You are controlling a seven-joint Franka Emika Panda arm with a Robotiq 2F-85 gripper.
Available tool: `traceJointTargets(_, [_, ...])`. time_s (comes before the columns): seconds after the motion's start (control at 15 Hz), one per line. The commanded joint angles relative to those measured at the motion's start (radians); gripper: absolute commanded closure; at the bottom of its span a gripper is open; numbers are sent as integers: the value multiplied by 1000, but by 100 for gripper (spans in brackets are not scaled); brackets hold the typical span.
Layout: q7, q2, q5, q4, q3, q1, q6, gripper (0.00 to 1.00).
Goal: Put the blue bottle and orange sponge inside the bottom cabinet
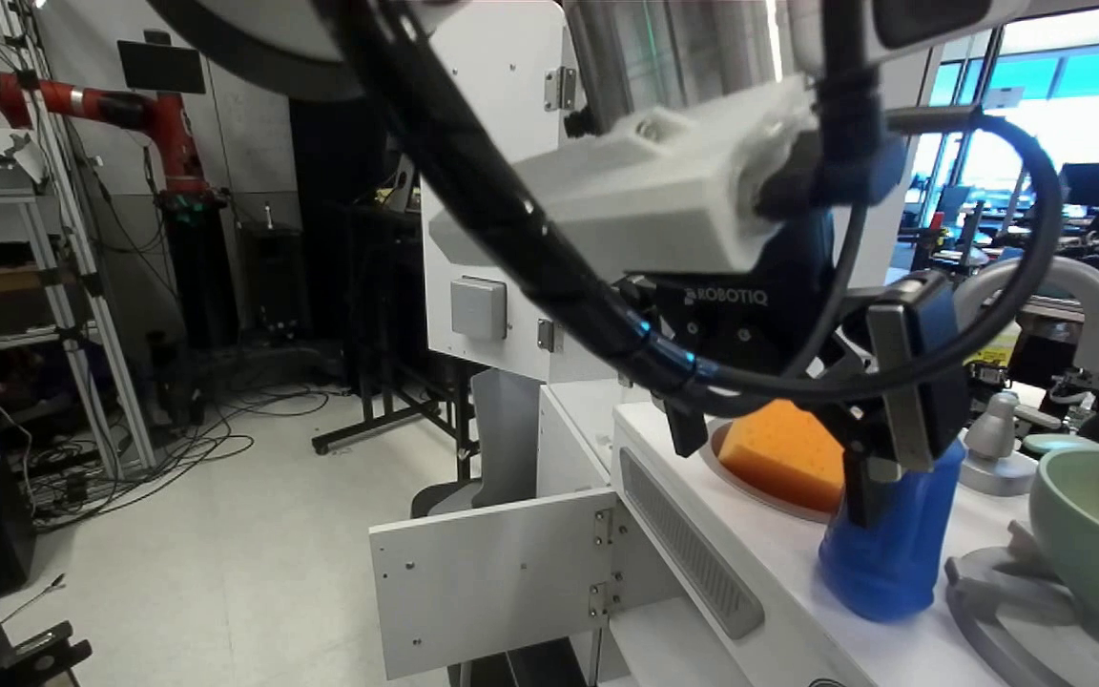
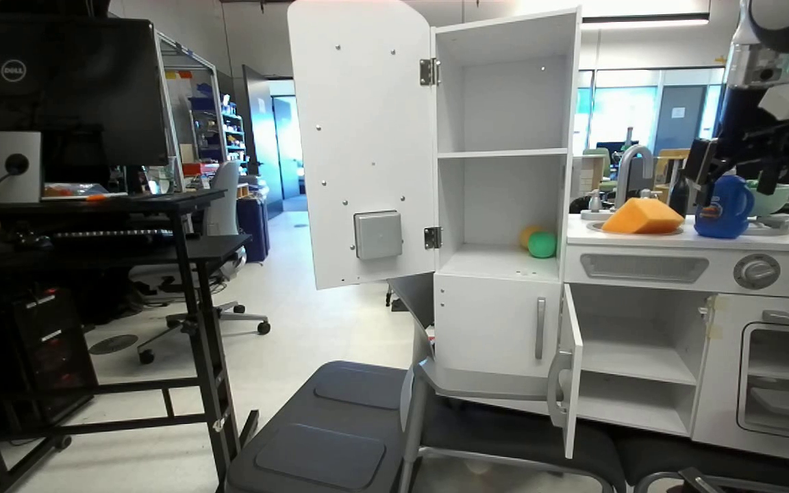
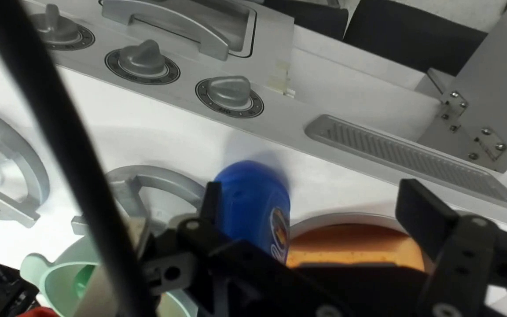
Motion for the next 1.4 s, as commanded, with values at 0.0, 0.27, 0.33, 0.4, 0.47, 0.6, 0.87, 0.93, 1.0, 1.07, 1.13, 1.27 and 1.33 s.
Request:
traceJointTargets(0.0, [85,53,-100,37,-63,58,20,0])
traceJointTargets(0.27, [116,60,-163,51,-106,91,-10,0])
traceJointTargets(0.33, [120,60,-176,45,-116,95,-2,0])
traceJointTargets(0.4, [112,69,-183,39,-124,88,14,0])
traceJointTargets(0.47, [123,50,-197,42,-129,101,-9,0])
traceJointTargets(0.6, [122,69,-215,42,-143,90,27,0])
traceJointTargets(0.87, [133,90,-222,67,-160,77,49,0])
traceJointTargets(0.93, [148,75,-223,75,-163,90,29,0])
traceJointTargets(1.0, [150,88,-223,81,-167,87,44,0])
traceJointTargets(1.07, [148,103,-217,85,-169,79,65,0])
traceJointTargets(1.13, [152,99,-213,95,-168,86,52,0])
traceJointTargets(1.27, [158,131,-209,122,-170,88,62,0])
traceJointTargets(1.33, [161,132,-211,127,-172,92,62,0])
